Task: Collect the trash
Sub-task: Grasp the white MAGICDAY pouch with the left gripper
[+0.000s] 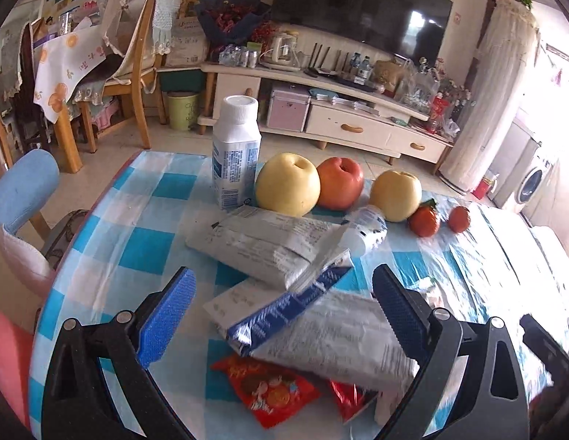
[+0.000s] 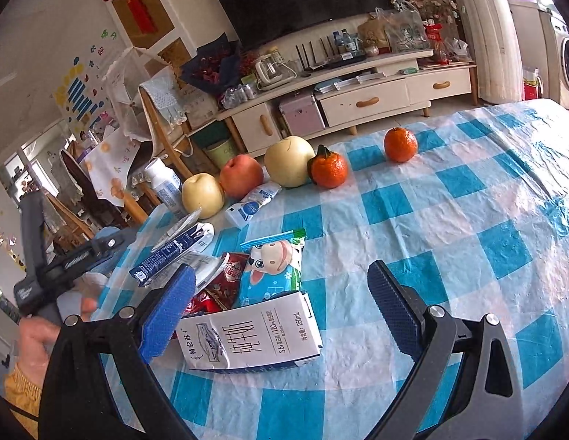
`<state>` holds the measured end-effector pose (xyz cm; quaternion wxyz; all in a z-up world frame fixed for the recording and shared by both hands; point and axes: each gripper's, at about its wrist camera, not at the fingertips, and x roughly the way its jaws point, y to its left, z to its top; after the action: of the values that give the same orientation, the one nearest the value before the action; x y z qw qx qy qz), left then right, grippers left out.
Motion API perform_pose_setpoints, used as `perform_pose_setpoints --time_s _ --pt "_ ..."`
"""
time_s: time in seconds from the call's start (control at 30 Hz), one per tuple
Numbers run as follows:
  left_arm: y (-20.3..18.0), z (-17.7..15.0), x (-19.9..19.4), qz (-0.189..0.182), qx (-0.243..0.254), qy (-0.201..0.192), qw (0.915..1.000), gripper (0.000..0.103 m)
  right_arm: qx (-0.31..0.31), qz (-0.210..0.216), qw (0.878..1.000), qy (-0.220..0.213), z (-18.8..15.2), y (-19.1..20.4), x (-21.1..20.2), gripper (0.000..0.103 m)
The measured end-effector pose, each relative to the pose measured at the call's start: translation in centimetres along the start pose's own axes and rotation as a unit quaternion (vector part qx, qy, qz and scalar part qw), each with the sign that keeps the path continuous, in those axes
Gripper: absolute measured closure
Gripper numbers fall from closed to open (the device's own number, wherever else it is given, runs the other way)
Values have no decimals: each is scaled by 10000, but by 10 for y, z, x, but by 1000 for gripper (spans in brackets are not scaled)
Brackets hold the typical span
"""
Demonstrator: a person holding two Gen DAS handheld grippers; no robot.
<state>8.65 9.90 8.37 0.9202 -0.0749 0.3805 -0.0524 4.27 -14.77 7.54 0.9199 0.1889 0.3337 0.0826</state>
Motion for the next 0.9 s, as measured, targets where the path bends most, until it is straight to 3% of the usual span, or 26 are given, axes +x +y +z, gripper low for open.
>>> perform_pose_setpoints --time_s 0.1,0.2,0.43,0.5,0.67,0.9 --pt "-1 26 37 486 -245 237 9982 11 -10 64 10000 63 0 -1 3 8" --pt "8 43 68 796 -527 659 9933 30 15 132 9998 129 1 -2 6 8" --pt "19 49 120 1183 -626 1297 9825 38 96 258 9992 288 1 -8 14 8" --pt "15 44 121 1295 -533 1250 9822 38 107 306 9990 295 0 -8 13 8" --pt "0 28 110 1219 -362 1165 9850 41 121 365 9990 232 3 -9 7 8" --pt "-36 -12 79 797 19 1195 9896 43 140 311 9993 164 5 -13 2 8"
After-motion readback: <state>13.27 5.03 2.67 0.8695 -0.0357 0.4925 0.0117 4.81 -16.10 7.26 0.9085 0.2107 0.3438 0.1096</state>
